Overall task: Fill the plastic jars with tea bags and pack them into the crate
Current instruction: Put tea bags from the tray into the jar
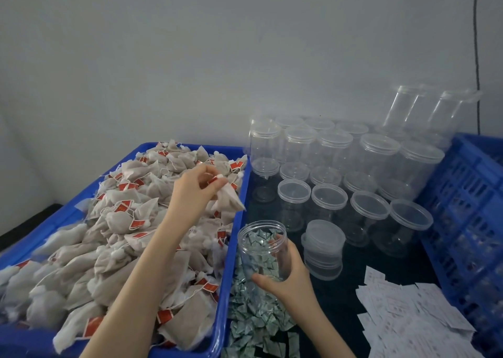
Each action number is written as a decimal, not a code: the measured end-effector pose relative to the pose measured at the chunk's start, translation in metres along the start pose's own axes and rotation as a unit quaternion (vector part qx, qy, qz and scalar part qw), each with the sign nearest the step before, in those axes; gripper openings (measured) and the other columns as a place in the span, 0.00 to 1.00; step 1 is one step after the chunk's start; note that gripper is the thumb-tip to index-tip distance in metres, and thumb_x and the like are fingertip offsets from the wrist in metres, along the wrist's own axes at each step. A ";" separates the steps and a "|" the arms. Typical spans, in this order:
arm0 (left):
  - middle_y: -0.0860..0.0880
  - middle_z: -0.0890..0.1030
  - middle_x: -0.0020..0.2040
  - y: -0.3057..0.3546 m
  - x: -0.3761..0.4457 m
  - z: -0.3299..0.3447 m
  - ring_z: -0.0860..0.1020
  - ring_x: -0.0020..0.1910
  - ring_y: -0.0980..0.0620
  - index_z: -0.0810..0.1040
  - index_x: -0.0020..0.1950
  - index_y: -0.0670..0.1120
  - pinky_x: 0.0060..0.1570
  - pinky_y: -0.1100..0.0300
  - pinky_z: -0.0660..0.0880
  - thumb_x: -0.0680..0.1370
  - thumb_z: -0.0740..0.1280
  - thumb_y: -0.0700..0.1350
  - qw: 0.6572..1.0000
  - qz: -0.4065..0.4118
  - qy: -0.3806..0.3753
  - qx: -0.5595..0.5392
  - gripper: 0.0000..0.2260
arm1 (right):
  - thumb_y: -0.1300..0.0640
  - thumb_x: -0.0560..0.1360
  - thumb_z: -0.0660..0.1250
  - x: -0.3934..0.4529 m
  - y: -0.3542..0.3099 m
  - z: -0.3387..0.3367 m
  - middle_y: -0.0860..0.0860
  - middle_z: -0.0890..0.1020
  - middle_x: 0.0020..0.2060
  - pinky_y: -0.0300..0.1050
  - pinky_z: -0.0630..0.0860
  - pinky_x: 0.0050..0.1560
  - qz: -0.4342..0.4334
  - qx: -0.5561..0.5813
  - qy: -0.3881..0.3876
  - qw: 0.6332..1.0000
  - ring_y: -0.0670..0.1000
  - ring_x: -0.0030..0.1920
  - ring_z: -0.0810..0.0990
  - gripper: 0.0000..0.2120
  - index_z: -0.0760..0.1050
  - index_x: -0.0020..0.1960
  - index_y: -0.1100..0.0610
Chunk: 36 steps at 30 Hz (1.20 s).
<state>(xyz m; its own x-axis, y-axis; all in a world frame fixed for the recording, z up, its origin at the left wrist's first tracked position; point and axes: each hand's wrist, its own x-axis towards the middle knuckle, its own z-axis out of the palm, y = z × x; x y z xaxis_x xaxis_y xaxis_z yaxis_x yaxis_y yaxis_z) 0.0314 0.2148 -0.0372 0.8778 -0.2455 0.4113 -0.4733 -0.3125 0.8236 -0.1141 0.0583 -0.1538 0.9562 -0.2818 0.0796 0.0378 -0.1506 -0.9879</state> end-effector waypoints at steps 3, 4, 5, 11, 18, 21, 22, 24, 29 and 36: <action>0.53 0.83 0.40 0.012 -0.006 0.002 0.82 0.39 0.60 0.76 0.47 0.49 0.37 0.71 0.76 0.78 0.66 0.40 0.989 0.011 -0.040 -0.142 0.04 | 0.41 0.55 0.81 0.001 0.001 0.002 0.39 0.76 0.65 0.48 0.72 0.69 -0.001 -0.007 -0.006 1.000 0.39 0.66 0.73 0.46 0.65 0.69 0.41; 0.54 0.83 0.40 0.015 -0.008 0.003 0.82 0.39 0.59 0.76 0.47 0.48 0.38 0.70 0.76 0.78 0.66 0.40 0.984 0.008 -0.064 -0.167 0.03 | 0.42 0.56 0.80 0.001 0.001 0.003 0.39 0.76 0.65 0.47 0.72 0.68 -0.003 -0.010 -0.006 1.000 0.39 0.65 0.74 0.45 0.65 0.68 0.40; 0.54 0.84 0.40 0.017 -0.010 0.005 0.82 0.39 0.59 0.76 0.48 0.47 0.38 0.70 0.76 0.78 0.66 0.40 0.979 0.003 -0.094 -0.181 0.03 | 0.42 0.56 0.80 0.002 0.001 0.003 0.38 0.76 0.64 0.44 0.72 0.67 -0.006 -0.013 -0.006 1.000 0.39 0.65 0.74 0.44 0.65 0.67 0.39; 0.55 0.84 0.45 0.013 -0.018 0.024 0.83 0.46 0.58 0.77 0.48 0.50 0.45 0.65 0.79 0.76 0.68 0.42 0.954 0.021 -0.287 -0.088 0.04 | 0.42 0.57 0.80 0.003 0.002 0.006 0.37 0.76 0.64 0.46 0.71 0.68 -0.019 -0.008 0.012 1.000 0.38 0.66 0.73 0.43 0.66 0.68 0.40; 0.59 0.83 0.47 0.004 -0.015 0.024 0.81 0.48 0.61 0.78 0.47 0.56 0.51 0.64 0.78 0.73 0.72 0.44 0.947 0.035 -0.320 -0.006 0.08 | 0.41 0.56 0.80 0.006 0.000 0.000 0.34 0.78 0.61 0.40 0.73 0.62 -0.028 -0.002 0.032 0.999 0.39 0.64 0.75 0.41 0.67 0.66 0.40; 0.62 0.82 0.50 0.007 -0.015 0.020 0.79 0.52 0.64 0.78 0.48 0.58 0.51 0.74 0.73 0.73 0.72 0.43 0.934 0.045 -0.356 -0.009 0.10 | 0.42 0.57 0.80 0.006 0.001 -0.001 0.33 0.77 0.62 0.41 0.71 0.65 -0.035 -0.007 0.029 0.999 0.38 0.65 0.74 0.42 0.67 0.68 0.39; 0.63 0.81 0.50 0.007 -0.013 0.018 0.79 0.52 0.64 0.78 0.49 0.59 0.52 0.74 0.73 0.74 0.71 0.44 0.936 0.046 -0.349 -0.005 0.10 | 0.42 0.57 0.80 0.005 0.002 -0.001 0.32 0.77 0.61 0.39 0.71 0.64 -0.035 -0.009 0.028 0.999 0.37 0.65 0.74 0.42 0.66 0.67 0.39; 0.60 0.82 0.48 0.003 -0.008 0.015 0.79 0.49 0.64 0.78 0.48 0.58 0.51 0.70 0.76 0.76 0.69 0.44 0.954 0.038 -0.296 0.029 0.08 | 0.42 0.56 0.80 0.004 0.004 -0.002 0.32 0.77 0.60 0.35 0.72 0.61 -0.035 -0.009 0.029 0.999 0.36 0.64 0.74 0.42 0.67 0.67 0.40; 0.52 0.80 0.56 -0.029 -0.004 0.006 0.79 0.53 0.54 0.76 0.61 0.49 0.55 0.59 0.76 0.77 0.67 0.47 0.853 -0.065 -0.275 0.439 0.13 | 0.42 0.56 0.80 0.002 0.006 -0.003 0.32 0.78 0.59 0.28 0.72 0.56 -0.034 -0.004 0.027 0.999 0.36 0.62 0.76 0.42 0.67 0.67 0.42; 0.50 0.82 0.55 -0.046 -0.010 0.005 0.83 0.42 0.56 0.76 0.65 0.50 0.43 0.62 0.79 0.73 0.72 0.41 0.790 -0.198 -0.429 0.390 0.21 | 0.40 0.55 0.80 0.001 0.009 -0.003 0.30 0.76 0.59 0.34 0.70 0.61 -0.030 -0.012 0.023 0.999 0.34 0.63 0.74 0.44 0.67 0.67 0.41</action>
<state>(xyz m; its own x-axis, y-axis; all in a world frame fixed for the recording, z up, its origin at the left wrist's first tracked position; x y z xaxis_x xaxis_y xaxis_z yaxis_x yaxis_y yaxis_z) 0.0440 0.2268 -0.0810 0.7540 -0.4136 -0.5103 -0.3682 -0.9095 0.1930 -0.1135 0.0533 -0.1621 0.9379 -0.3146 0.1459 0.0881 -0.1909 -0.9777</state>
